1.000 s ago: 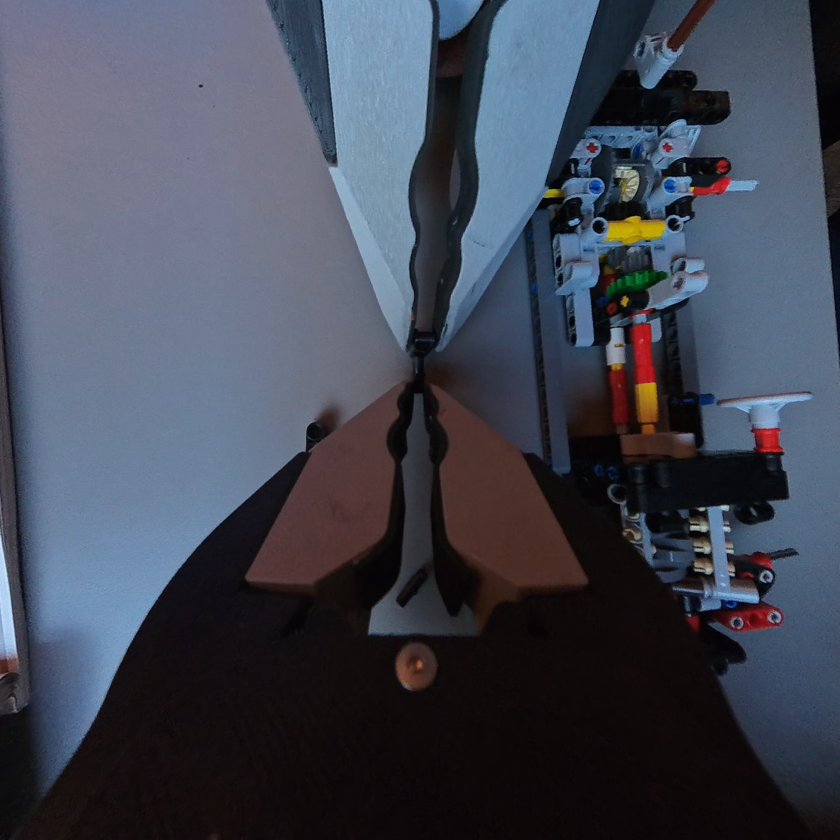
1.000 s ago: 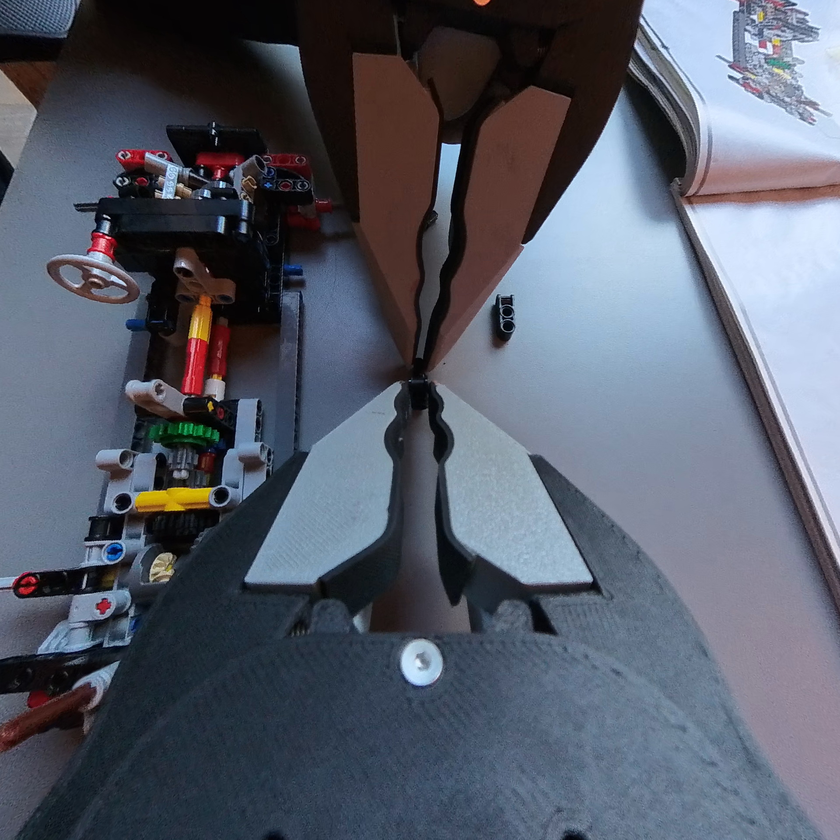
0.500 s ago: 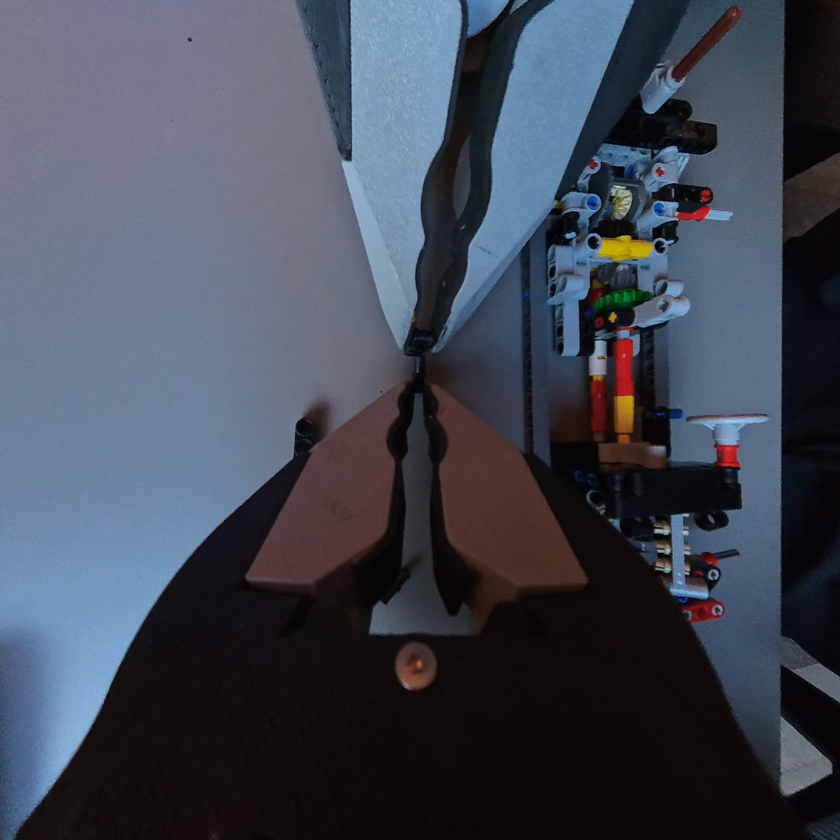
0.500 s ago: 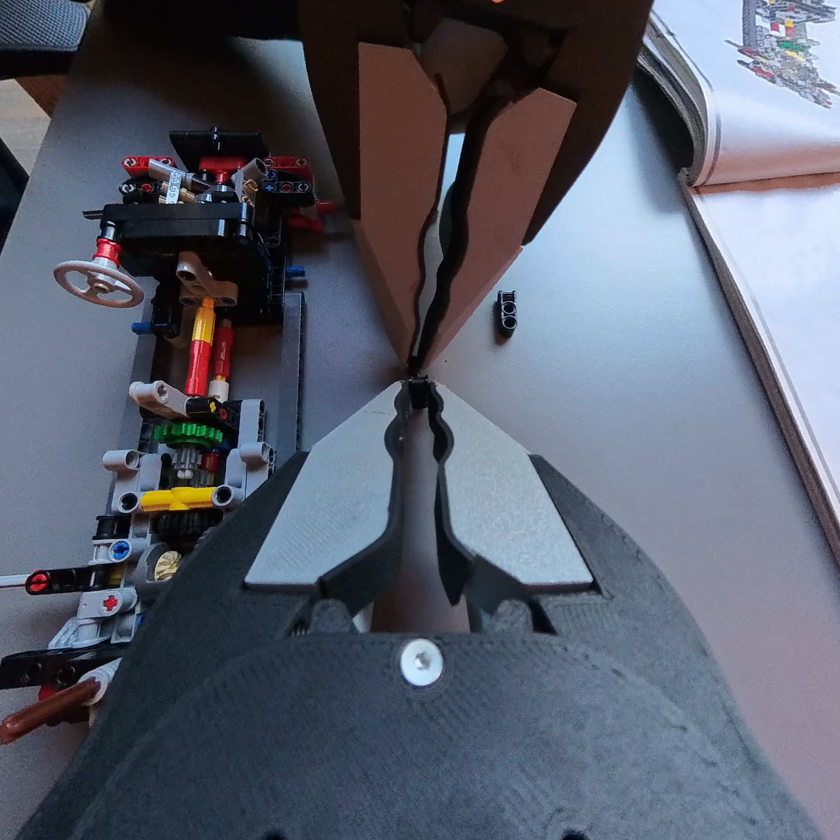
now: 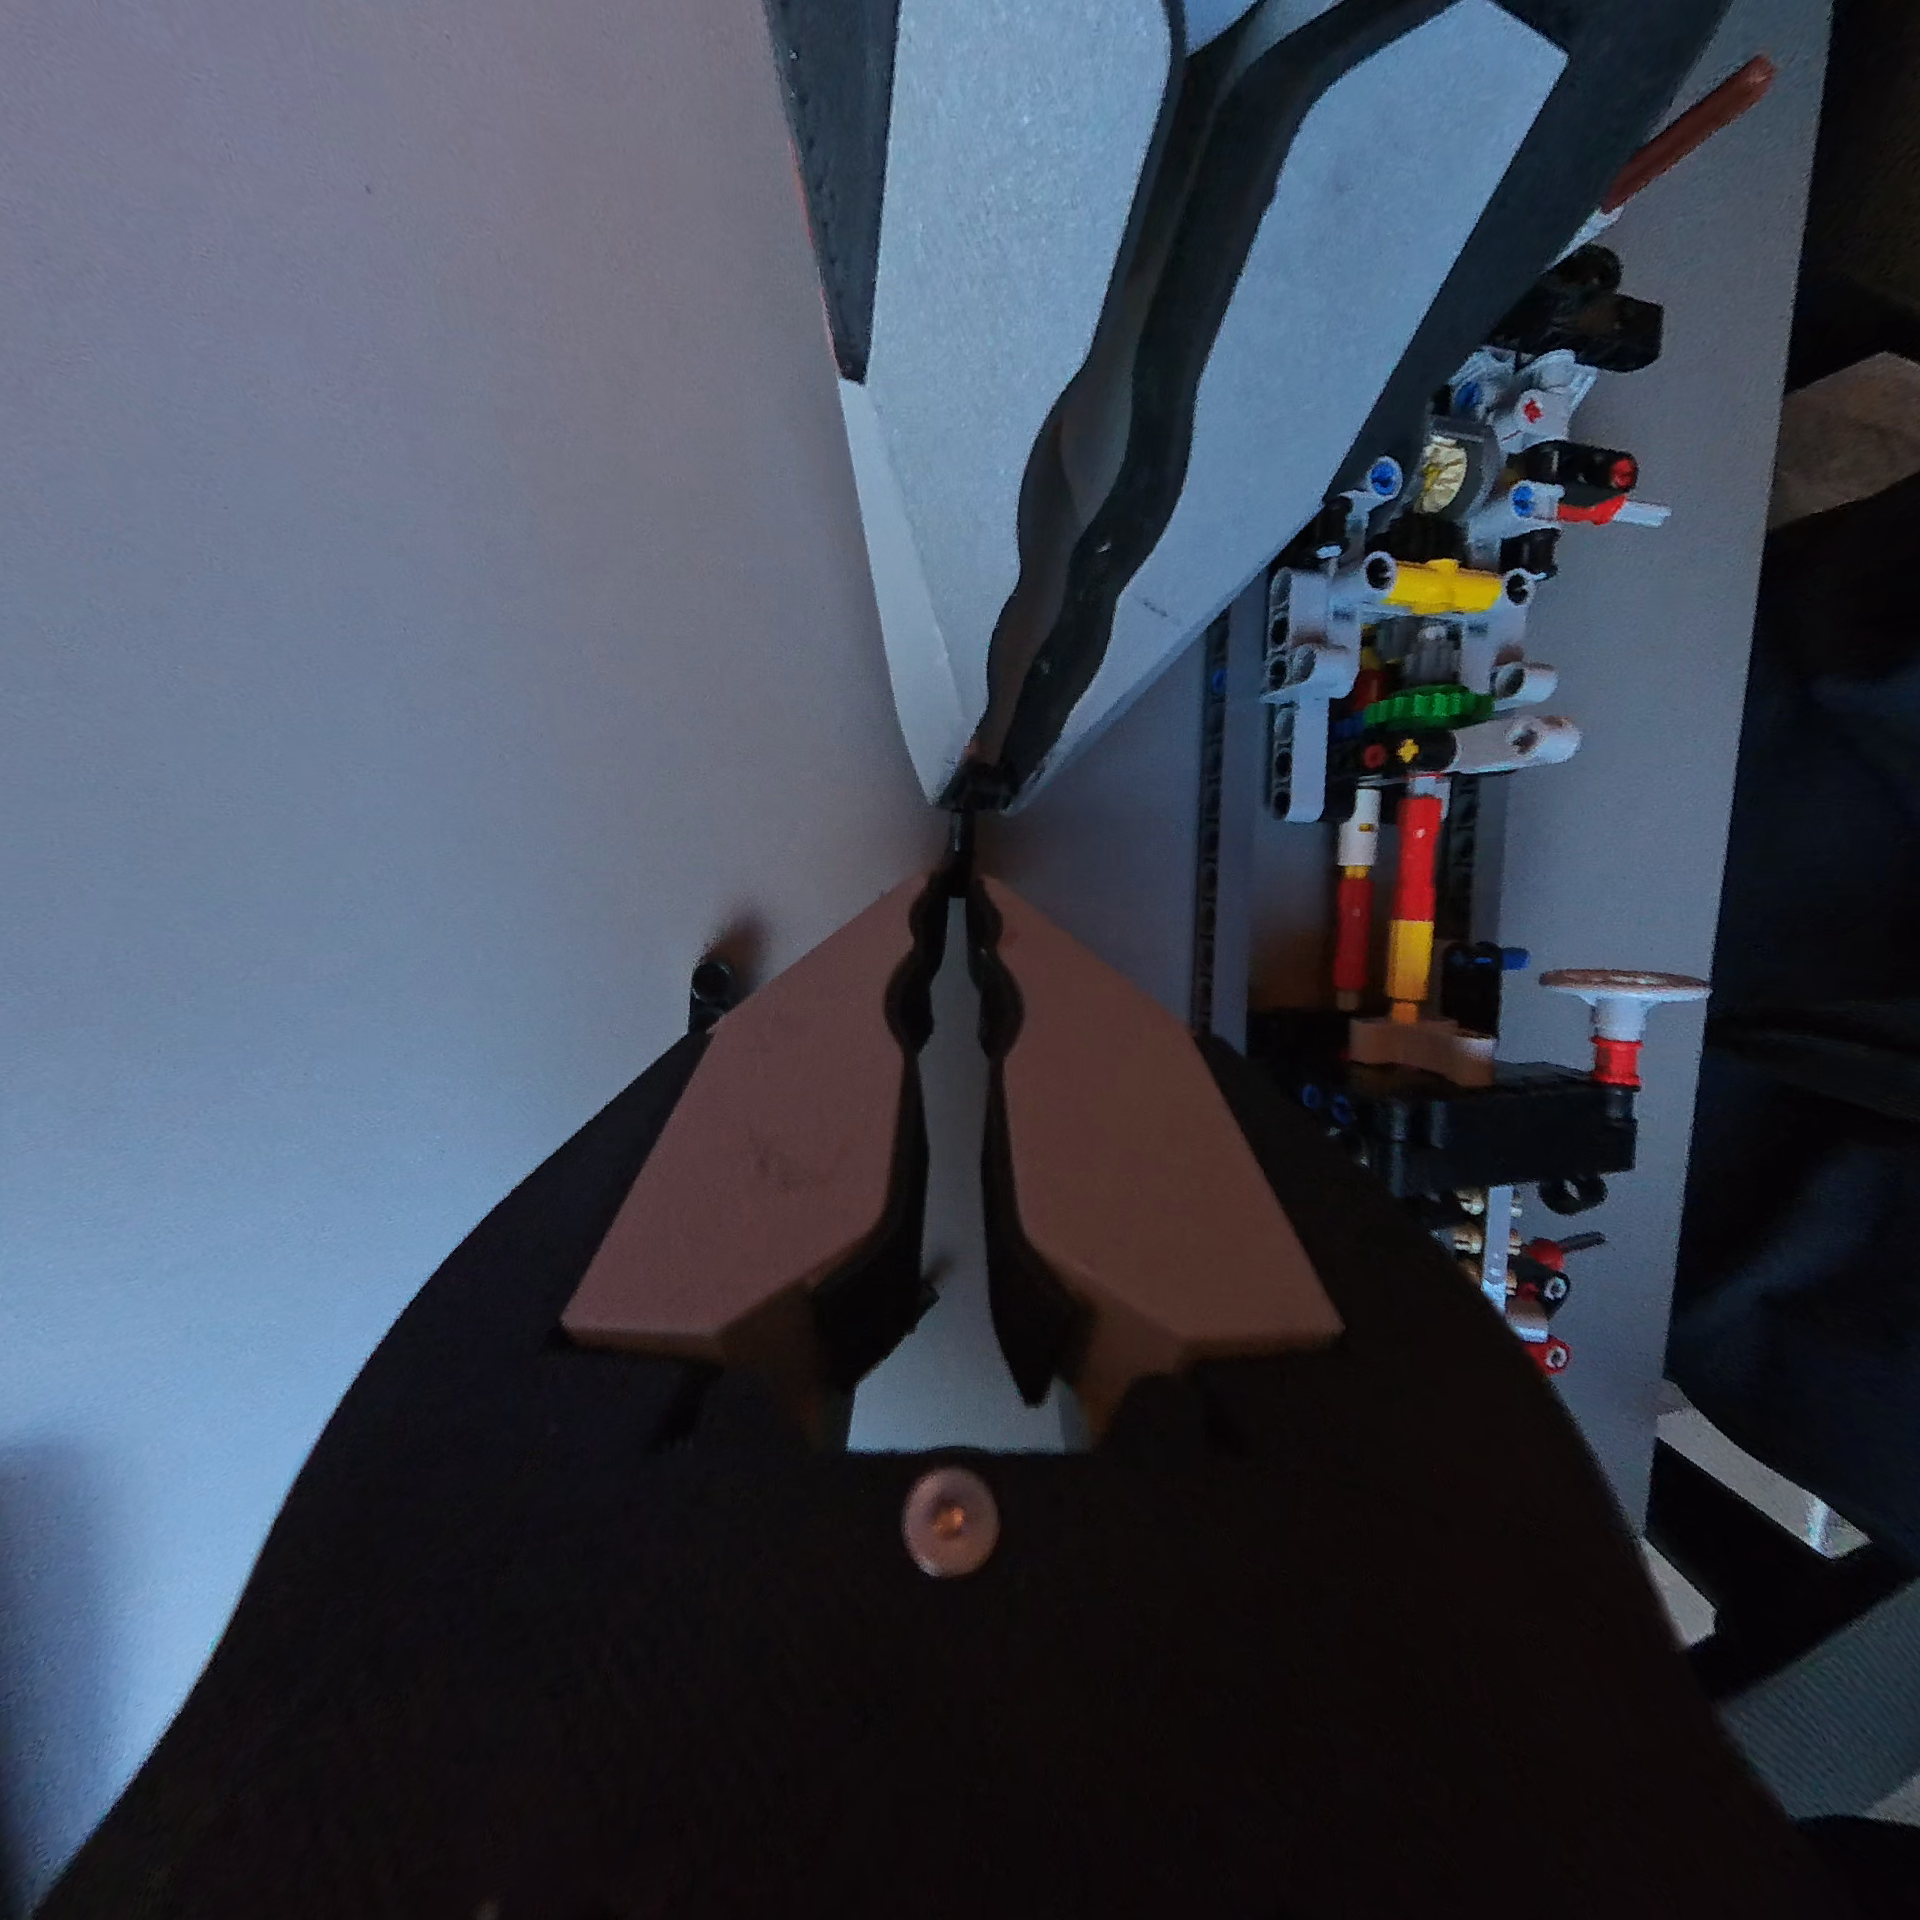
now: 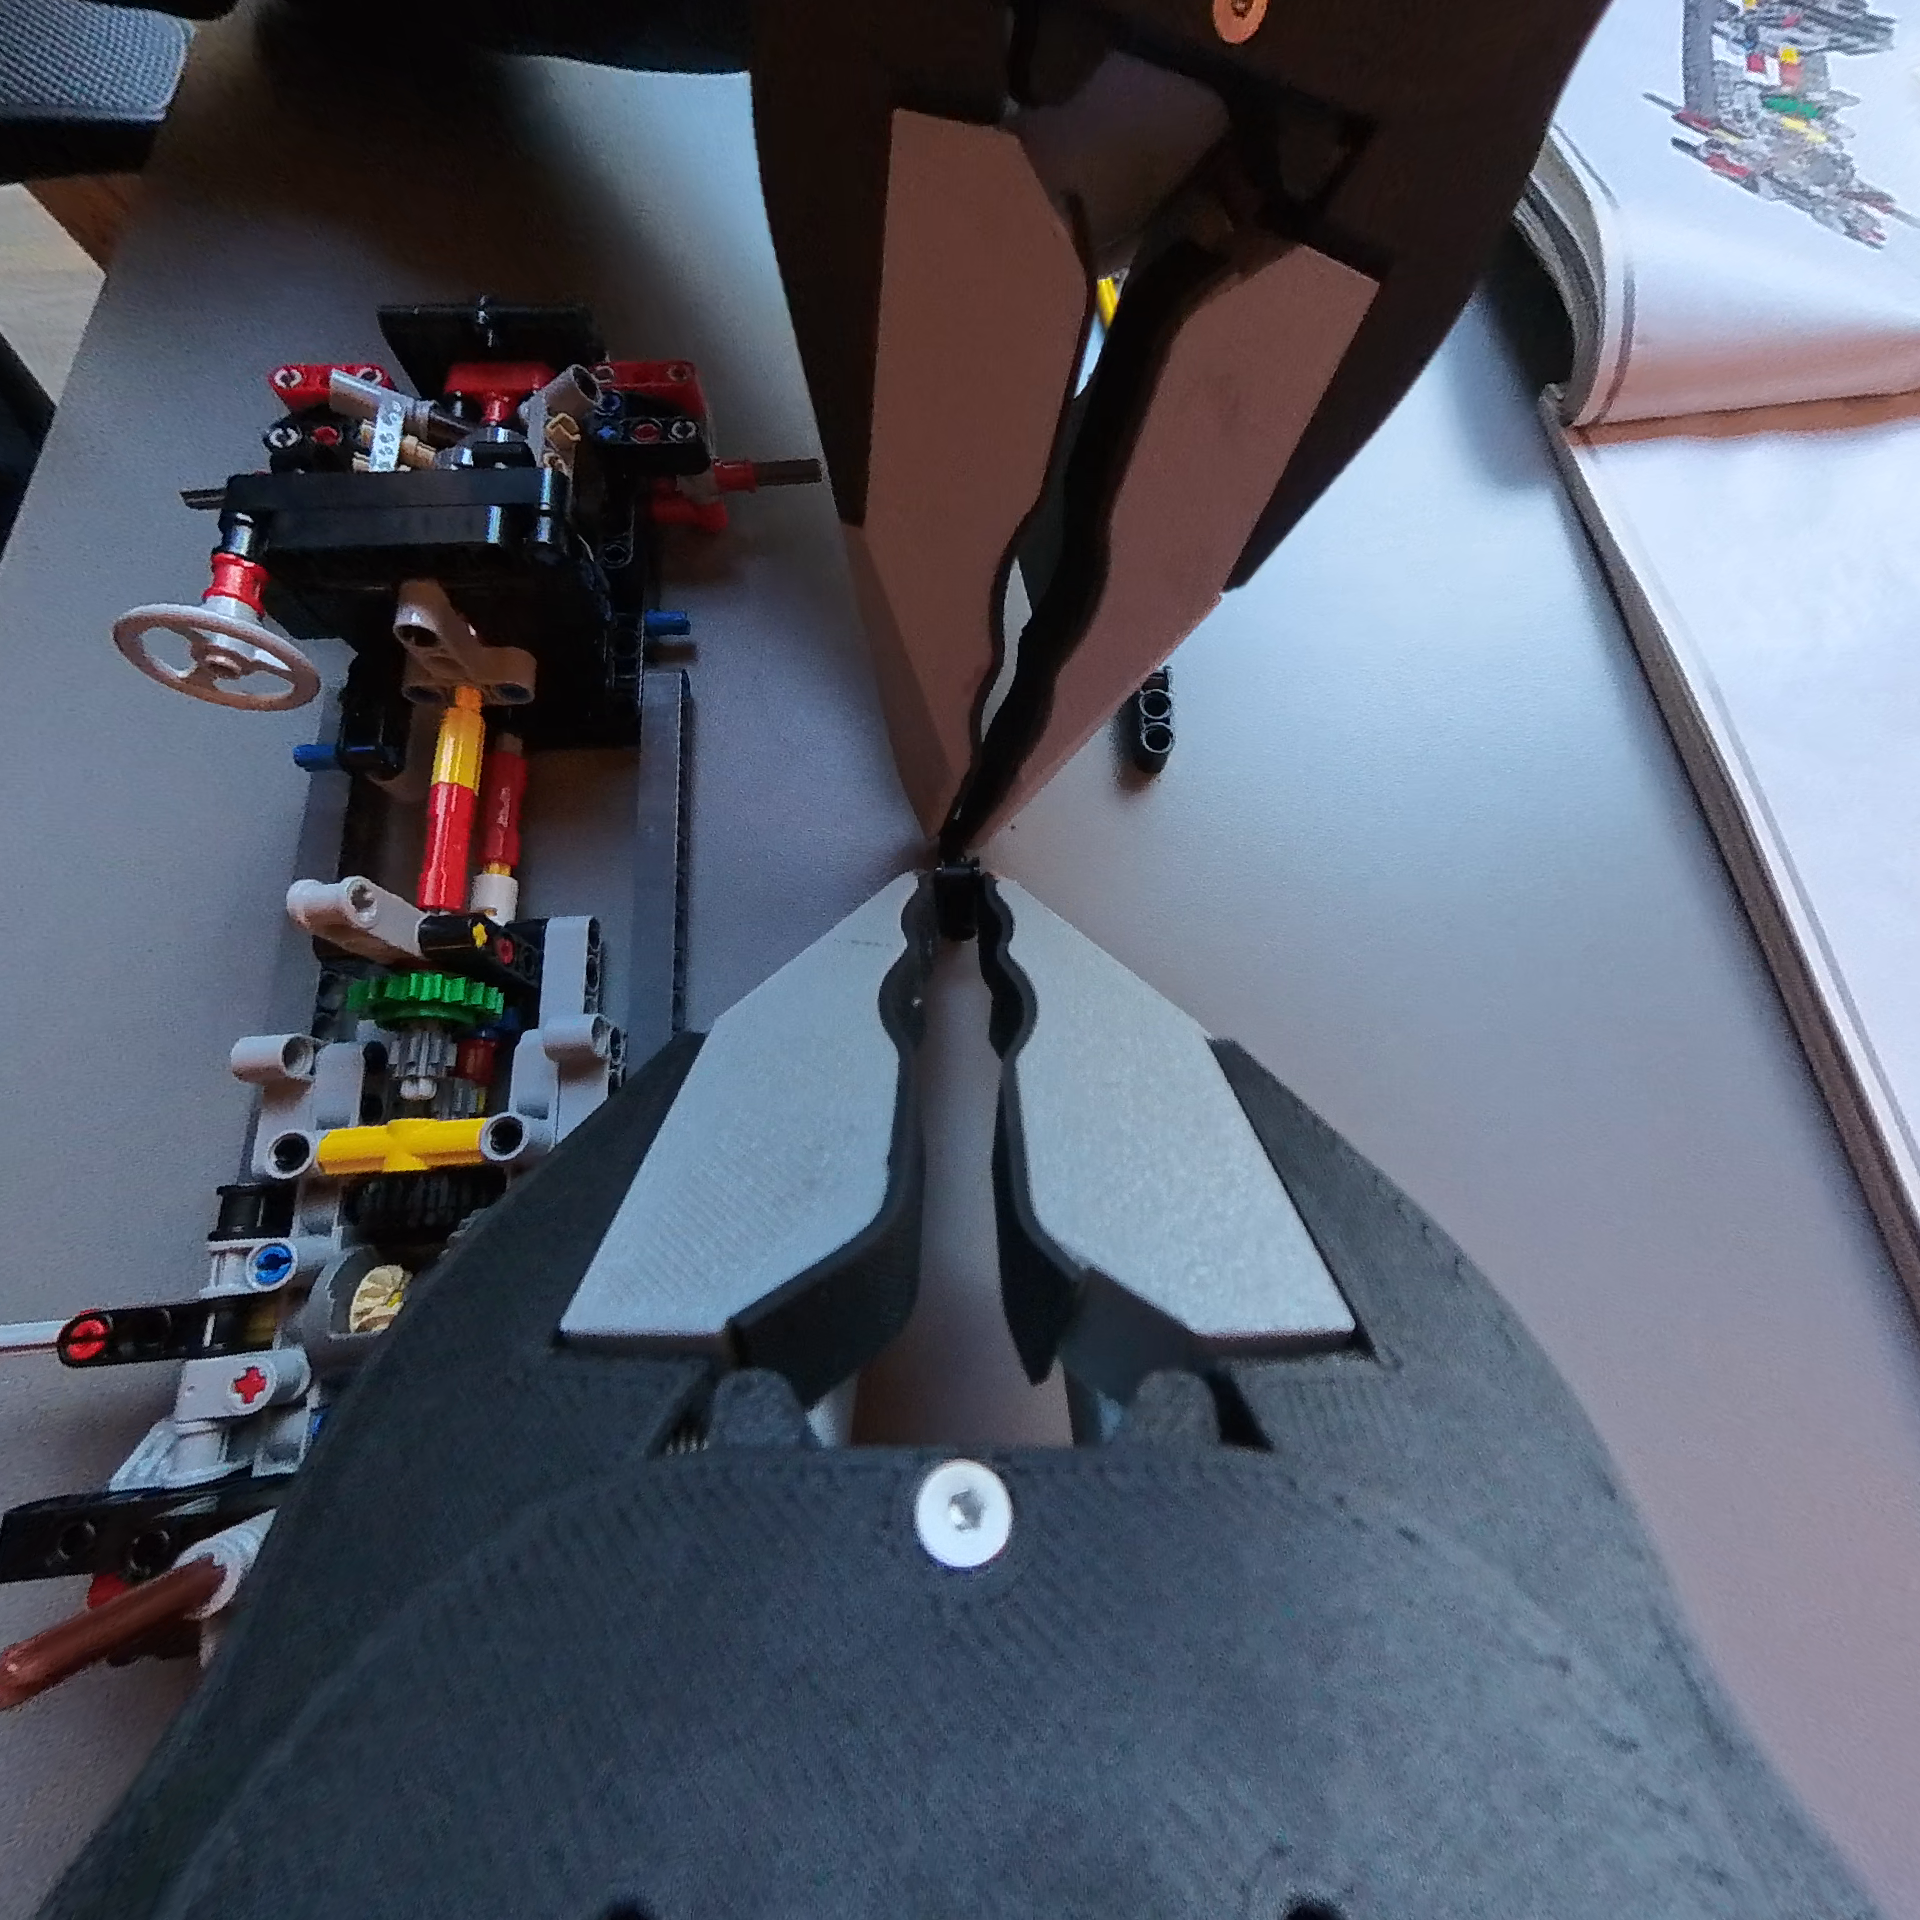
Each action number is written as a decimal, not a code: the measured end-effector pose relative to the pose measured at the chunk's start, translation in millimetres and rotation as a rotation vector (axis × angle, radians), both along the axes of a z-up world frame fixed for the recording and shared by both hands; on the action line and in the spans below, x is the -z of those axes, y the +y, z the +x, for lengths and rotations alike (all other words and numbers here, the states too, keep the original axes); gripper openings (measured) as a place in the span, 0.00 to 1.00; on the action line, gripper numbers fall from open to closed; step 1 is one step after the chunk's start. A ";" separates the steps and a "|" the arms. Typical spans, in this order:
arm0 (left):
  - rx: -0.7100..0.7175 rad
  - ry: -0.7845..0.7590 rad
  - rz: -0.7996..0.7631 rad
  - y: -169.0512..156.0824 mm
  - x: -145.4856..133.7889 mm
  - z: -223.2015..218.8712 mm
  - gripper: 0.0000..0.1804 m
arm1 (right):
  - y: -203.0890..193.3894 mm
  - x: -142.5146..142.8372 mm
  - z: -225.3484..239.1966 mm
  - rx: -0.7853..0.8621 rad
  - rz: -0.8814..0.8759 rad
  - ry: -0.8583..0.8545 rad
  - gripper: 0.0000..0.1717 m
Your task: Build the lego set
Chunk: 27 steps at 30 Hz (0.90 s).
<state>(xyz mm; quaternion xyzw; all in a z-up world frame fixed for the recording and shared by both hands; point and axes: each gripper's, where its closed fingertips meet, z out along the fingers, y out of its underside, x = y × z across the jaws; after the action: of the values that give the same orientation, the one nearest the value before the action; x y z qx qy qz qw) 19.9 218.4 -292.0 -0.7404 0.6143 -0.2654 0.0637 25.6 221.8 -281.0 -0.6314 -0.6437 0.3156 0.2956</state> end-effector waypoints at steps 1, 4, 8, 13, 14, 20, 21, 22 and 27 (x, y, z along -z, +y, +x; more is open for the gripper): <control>0.001 0.001 -0.004 0.3 0.0 0.2 0.01 | 0.2 0.0 0.0 0.001 -0.001 0.000 0.03; 0.006 0.000 -0.010 0.9 0.0 0.9 0.01 | 0.8 -0.2 0.3 0.005 -0.009 0.001 0.03; 0.007 -0.012 -0.021 1.6 -0.2 1.8 0.01 | 1.3 -0.4 1.0 0.006 -0.014 0.004 0.03; 0.007 -0.025 -0.032 2.5 -0.3 3.3 0.01 | 1.0 0.8 4.1 -0.005 -0.005 0.000 0.03; 0.006 -0.028 -0.034 2.7 -0.2 3.8 0.01 | 1.4 1.0 5.0 -0.006 0.001 -0.001 0.03; 0.005 -0.031 -0.036 2.9 -0.2 4.5 0.01 | 2.5 7.1 6.0 -0.007 0.028 -0.041 0.03; 0.004 -0.029 -0.035 3.0 -0.2 4.5 0.01 | 2.6 7.1 6.0 -0.007 0.030 -0.041 0.03; 0.005 -0.027 -0.033 3.0 -0.2 4.4 0.01 | 2.6 7.1 5.9 -0.007 0.027 -0.041 0.03; 0.002 -0.018 -0.037 3.0 0.0 4.1 0.01 | 3.4 7.4 5.9 -0.005 0.049 -0.046 0.03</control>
<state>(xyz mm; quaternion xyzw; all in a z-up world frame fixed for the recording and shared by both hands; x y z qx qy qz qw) 24.0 221.4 -292.0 -0.7385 0.6094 -0.2833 0.0549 31.4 225.2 -288.4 -0.6293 -0.6594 0.2860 0.2956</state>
